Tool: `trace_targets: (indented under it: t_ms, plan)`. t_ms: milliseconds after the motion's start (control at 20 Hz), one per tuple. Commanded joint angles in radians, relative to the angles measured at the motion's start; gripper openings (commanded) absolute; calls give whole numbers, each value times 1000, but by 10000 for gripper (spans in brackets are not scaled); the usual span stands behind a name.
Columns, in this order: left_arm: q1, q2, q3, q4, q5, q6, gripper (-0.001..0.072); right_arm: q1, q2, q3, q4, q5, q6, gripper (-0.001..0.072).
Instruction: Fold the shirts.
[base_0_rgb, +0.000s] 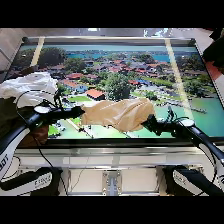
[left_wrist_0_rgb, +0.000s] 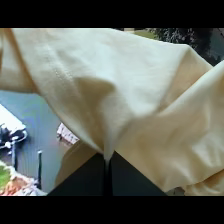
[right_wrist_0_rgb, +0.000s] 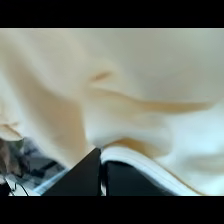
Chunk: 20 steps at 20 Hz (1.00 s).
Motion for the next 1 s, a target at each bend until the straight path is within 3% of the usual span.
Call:
trace_targets:
  t_ms: [0,150,250,400,500,700,850,950]
  plan:
    - [43,106,46,-13,-80,13,9,-1,64,175,-53,174,-114,14]
    - [150,366,122,-13,-198,12,9,-1,231,396,-189,406,-104,14]
    - [246,570,174,-13,-196,7,9,-1,357,552,-244,499,-80,15]
    - [425,815,259,-12,-198,-88,9,-1,517,822,-329,506,-47,14]
    - [533,912,334,-3,-228,-95,8,-1,562,1004,-385,479,-11,13]
    - [635,914,521,166,-456,-195,9,-1,555,1225,-525,481,-3,12]
    - [635,826,526,190,-562,-263,9,-1,506,1217,-749,523,23,12]
    - [626,713,509,190,-660,-263,9,-1,429,1172,-775,575,26,12]
